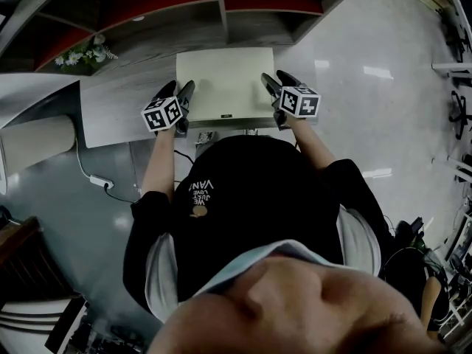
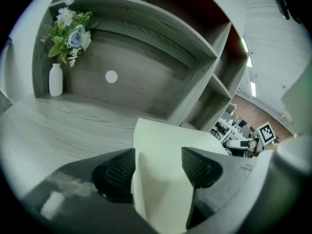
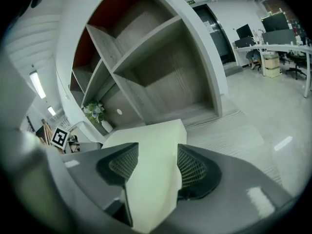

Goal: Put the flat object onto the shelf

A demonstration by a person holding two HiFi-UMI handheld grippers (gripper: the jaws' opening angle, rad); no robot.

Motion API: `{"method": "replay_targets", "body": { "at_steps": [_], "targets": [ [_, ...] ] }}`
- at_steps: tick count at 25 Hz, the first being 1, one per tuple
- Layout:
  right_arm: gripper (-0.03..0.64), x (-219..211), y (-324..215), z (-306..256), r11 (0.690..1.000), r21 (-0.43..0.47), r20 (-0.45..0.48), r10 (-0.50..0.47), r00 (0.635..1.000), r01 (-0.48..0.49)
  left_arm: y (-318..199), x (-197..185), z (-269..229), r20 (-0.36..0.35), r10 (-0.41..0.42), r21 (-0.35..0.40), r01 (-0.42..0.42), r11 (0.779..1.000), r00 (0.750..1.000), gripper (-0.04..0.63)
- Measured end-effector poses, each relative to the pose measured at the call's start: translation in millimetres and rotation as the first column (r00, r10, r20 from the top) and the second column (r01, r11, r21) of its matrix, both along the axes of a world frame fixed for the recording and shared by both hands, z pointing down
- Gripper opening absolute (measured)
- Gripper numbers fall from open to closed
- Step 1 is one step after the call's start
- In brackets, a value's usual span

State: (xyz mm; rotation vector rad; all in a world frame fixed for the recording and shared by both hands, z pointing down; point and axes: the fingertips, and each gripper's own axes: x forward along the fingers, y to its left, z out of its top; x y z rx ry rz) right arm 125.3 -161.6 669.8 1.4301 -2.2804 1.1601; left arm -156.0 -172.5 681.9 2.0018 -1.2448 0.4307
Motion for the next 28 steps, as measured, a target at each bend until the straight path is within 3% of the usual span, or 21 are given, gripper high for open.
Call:
{"method": "replay_targets", "body": {
  "at_steps": [7, 15, 28],
  "targets": [
    [0.244, -5, -4, 18, 0.998, -0.064, 0.015, -0.006, 1.0, 0.007, -1, -1, 16, -0.033, -0.01, -0.075, 0.007, 0.997, 0.999, 0.291],
    [0.251, -6, -6, 31, 0.996, -0.091, 0.031, -0.018, 0.999, 0.02, -4, 3, 17, -0.116, -0.013, -0.102, 0.001, 0.995, 0.993, 0.291],
    [0.227, -1, -4, 26, 0.997, -0.073, 0.019, 0.02, 1.0, -0.019, -1, 4, 12, -0.109, -0.009, -0.083, 0.0, 0.997, 0.994, 0.276]
  ]
}}
